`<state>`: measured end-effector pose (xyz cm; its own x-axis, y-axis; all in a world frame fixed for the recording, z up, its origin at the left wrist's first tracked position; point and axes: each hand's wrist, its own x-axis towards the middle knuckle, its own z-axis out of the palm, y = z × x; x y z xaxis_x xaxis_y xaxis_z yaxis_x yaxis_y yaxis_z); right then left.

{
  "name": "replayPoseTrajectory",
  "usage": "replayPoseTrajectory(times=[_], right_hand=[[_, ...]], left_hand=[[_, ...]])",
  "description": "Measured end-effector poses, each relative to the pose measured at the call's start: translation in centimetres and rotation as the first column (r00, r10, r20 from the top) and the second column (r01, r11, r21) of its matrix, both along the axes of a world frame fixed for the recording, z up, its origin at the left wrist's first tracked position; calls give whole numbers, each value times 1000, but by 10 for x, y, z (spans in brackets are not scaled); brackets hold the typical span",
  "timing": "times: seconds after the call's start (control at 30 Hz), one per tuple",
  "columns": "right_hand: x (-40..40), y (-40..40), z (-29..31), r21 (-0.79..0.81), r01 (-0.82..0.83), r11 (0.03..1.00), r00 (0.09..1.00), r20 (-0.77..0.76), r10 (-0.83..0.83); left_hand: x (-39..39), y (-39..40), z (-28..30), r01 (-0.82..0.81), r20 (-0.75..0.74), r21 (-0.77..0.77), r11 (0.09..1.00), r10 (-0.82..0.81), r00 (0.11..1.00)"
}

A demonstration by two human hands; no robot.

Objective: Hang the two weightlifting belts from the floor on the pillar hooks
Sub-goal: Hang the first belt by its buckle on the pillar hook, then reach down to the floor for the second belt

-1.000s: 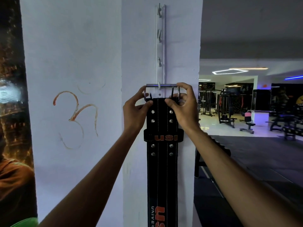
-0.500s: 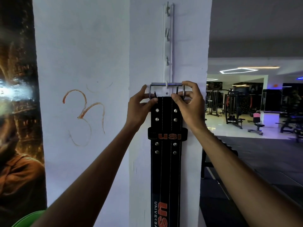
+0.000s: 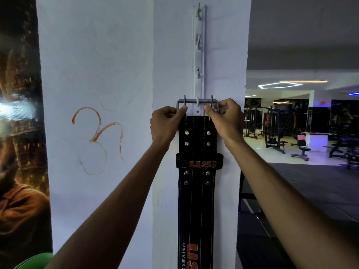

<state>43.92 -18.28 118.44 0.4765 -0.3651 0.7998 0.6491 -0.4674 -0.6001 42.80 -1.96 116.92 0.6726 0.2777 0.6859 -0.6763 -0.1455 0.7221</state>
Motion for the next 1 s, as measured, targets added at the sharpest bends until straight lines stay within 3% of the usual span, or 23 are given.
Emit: replayPoseTrajectory(times=[0.17, 0.37, 0.5, 0.6, 0.7, 0.8, 1.0], right_hand=[[-10, 7, -36, -39, -60, 997, 988, 140, 65], [-21, 12, -78, -207, 181, 961, 962, 239, -130], [-43, 12, -98, -258, 325, 910, 922, 301, -245], [-70, 8, -131, -341, 406, 848, 899, 318, -302], [-99, 3, -183, -442, 400, 803, 913, 266, -308], [-134, 5, -254, -539, 304, 785, 952, 151, -265], [-225, 38, -410, -634, 44, 772, 974, -146, -175]], left_hand=[[-5, 5, -20, 83, 23, 9, 996, -84, 996], [-11, 6, -54, 26, 56, 138, 990, -34, 998], [-33, 9, -79, -100, 111, 226, 969, 76, 991], [-63, 19, -113, -275, 186, 382, 882, 218, 958], [-97, 34, -159, -400, 221, 551, 733, 333, 916], [-135, 54, -219, -418, 201, 680, 602, 396, 896], [-239, 94, -363, -245, -55, 812, 530, 488, 871]])
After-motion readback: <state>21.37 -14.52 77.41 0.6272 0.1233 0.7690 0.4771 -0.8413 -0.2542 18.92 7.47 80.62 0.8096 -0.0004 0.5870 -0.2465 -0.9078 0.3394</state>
